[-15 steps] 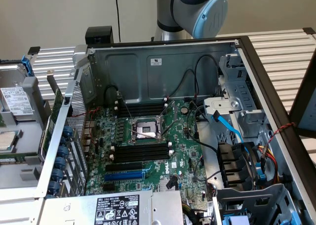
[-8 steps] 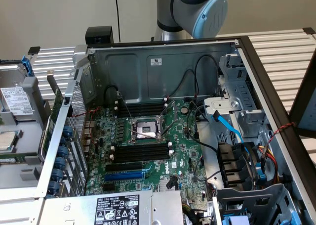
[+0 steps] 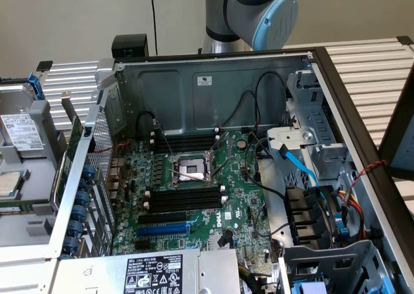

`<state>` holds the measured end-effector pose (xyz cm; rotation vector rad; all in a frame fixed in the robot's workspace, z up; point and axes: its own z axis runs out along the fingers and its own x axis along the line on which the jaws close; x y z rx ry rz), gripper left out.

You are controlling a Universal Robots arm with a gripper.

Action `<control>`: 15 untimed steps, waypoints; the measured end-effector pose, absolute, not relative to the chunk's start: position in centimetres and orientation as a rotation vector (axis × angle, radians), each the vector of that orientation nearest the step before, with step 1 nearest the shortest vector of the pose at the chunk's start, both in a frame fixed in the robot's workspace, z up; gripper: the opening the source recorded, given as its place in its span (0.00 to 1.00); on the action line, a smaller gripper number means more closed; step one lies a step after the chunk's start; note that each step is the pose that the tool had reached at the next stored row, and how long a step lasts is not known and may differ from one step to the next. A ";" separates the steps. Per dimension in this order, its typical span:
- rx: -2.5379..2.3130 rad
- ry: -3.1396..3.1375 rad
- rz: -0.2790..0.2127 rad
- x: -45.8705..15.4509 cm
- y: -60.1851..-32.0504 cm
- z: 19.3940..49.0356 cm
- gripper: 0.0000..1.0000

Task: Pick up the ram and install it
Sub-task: 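Pick up the ram and move it above insertion slot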

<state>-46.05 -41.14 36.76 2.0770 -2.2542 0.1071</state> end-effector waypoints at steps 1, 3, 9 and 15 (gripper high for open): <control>2.077 -2.254 0.107 -46.1 -41.1 36.8 0.12; 2.077 -2.254 0.107 -46.1 -41.1 37.0 0.12; 2.077 -2.254 0.107 -46.1 -41.1 37.4 0.12; 2.077 -2.254 0.107 -46.0 -41.1 37.5 0.12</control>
